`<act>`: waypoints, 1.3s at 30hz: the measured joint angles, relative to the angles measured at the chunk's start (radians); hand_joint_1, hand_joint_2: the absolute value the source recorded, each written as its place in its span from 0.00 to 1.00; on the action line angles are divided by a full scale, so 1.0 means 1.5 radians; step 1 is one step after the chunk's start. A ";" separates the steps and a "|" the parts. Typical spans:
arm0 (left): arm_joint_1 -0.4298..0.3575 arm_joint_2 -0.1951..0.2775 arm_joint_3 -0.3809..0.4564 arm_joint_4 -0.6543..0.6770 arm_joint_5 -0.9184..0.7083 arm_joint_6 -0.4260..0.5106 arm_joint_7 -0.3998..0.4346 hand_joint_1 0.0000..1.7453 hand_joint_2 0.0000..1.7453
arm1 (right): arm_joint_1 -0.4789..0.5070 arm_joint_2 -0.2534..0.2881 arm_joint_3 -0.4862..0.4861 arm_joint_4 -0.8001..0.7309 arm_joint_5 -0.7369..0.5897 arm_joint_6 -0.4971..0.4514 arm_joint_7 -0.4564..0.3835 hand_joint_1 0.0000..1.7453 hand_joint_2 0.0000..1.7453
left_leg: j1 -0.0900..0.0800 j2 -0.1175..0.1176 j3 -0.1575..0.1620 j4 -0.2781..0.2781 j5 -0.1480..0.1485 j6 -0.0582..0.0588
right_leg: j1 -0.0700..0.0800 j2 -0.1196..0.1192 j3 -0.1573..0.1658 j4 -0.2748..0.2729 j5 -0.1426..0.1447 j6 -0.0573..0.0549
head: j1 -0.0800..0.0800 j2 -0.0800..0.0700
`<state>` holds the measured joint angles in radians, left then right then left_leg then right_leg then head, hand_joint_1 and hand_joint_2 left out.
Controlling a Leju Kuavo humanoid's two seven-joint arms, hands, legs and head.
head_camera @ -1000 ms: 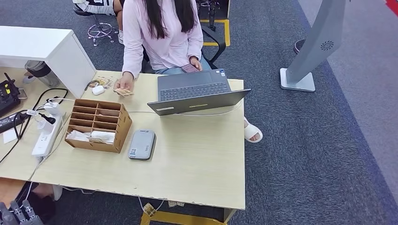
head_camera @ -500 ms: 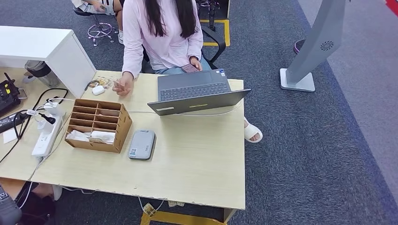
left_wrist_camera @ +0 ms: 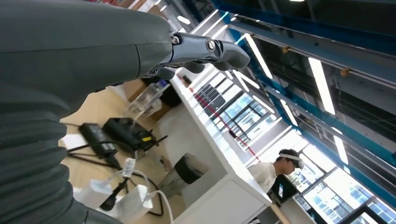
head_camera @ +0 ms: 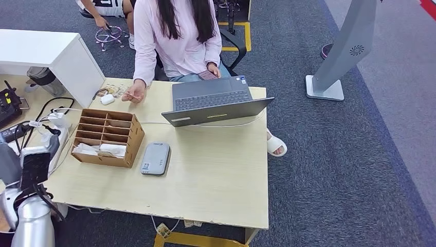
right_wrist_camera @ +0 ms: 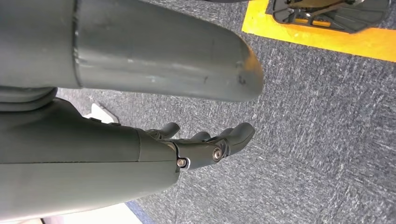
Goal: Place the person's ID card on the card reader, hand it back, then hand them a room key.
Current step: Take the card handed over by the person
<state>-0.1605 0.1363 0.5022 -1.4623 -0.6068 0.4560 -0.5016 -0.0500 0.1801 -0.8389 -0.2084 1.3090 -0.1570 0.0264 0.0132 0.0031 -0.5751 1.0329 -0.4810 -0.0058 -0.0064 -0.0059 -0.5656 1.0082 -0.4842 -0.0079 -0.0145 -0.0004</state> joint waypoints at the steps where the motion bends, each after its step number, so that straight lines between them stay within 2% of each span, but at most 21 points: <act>1: -0.015 0.012 -0.024 0.012 -0.031 0.014 0.020 0.00 1.00 | 0.000 0.000 0.002 0.000 0.002 0.002 0.002 0.00 0.00 | 0.000 0.000 0.000 0.000 0.000 0.000 | 0.000 0.000 0.000 0.000 0.000 0.000 | 0.000 0.000; 5: -0.081 0.051 -0.122 0.058 -0.145 0.036 0.116 0.00 1.00 | -0.001 0.000 0.009 0.000 0.010 0.006 0.005 0.00 0.00 | 0.000 0.000 0.000 0.000 0.000 0.000 | 0.000 0.000 0.000 0.000 0.000 0.000 | 0.000 0.000; 8: -0.129 0.073 -0.178 0.095 -0.193 0.036 0.165 0.00 1.00 | -0.001 0.000 0.012 0.000 0.013 0.009 0.006 0.00 0.00 | 0.000 0.001 0.000 0.000 0.001 0.000 | 0.000 0.001 0.000 0.000 0.001 0.000 | 0.000 0.000; 13: -0.207 0.101 -0.243 0.170 -0.272 0.037 0.225 0.00 1.00 | -0.002 -0.001 0.017 0.001 0.022 0.011 0.007 0.00 0.00 | 0.000 0.001 0.000 0.000 0.001 0.000 | 0.000 0.001 -0.001 0.000 0.001 0.000 | 0.000 0.000; 20: -0.287 0.119 -0.300 0.257 -0.322 0.024 0.265 0.00 1.00 | -0.002 -0.003 0.020 0.001 0.027 0.013 0.004 0.00 0.00 | 0.000 0.002 -0.001 0.000 0.001 0.000 | 0.000 0.002 -0.001 0.000 0.001 0.000 | 0.000 0.000; 23: -0.299 0.119 -0.319 0.269 -0.331 0.006 0.277 0.00 1.00 | -0.002 -0.003 0.020 0.002 0.023 0.014 0.006 0.00 0.00 | 0.000 0.002 -0.001 0.000 0.001 0.000 | 0.000 0.002 -0.001 0.000 0.001 0.000 | 0.000 0.000; 28: -0.275 0.111 -0.357 0.222 -0.350 -0.044 0.333 0.00 1.00 | -0.001 -0.003 0.020 0.002 0.018 0.014 0.009 0.00 0.00 | 0.000 0.002 -0.001 0.000 0.000 0.000 | 0.000 0.002 -0.001 0.000 0.001 0.000 | 0.000 0.000; 34: -0.261 0.105 -0.376 0.191 -0.347 -0.054 0.342 0.00 1.00 | -0.001 -0.003 0.020 0.003 0.018 0.014 0.010 0.00 0.00 | 0.000 0.002 -0.001 0.000 0.000 0.000 | 0.000 0.002 -0.001 0.000 0.001 0.000 | 0.000 0.000; 35: -0.259 0.104 -0.378 0.189 -0.346 -0.054 0.342 0.02 1.00 | -0.001 -0.003 0.020 0.003 0.018 0.014 0.010 0.00 0.00 | 0.000 0.002 -0.001 0.000 0.000 0.000 | 0.000 0.003 -0.001 0.000 0.001 0.000 | 0.000 0.000; 39: -0.250 0.103 -0.380 0.178 -0.340 -0.053 0.342 0.24 1.00 | -0.001 -0.003 0.020 0.004 0.018 0.014 0.009 0.00 0.00 | 0.000 0.002 -0.001 0.000 0.000 0.000 | 0.000 0.003 -0.002 0.000 0.001 0.000 | 0.000 0.000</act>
<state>-0.5350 0.2904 -0.0678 -1.1952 -1.1164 0.3765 0.0120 -0.0514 0.1751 -0.8083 -0.2029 1.3367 -0.1362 0.0400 0.0129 0.0058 -0.5769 1.0329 -0.4803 -0.0061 -0.0066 -0.0021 -0.5680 1.0086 -0.4828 -0.0080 -0.0142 -0.0004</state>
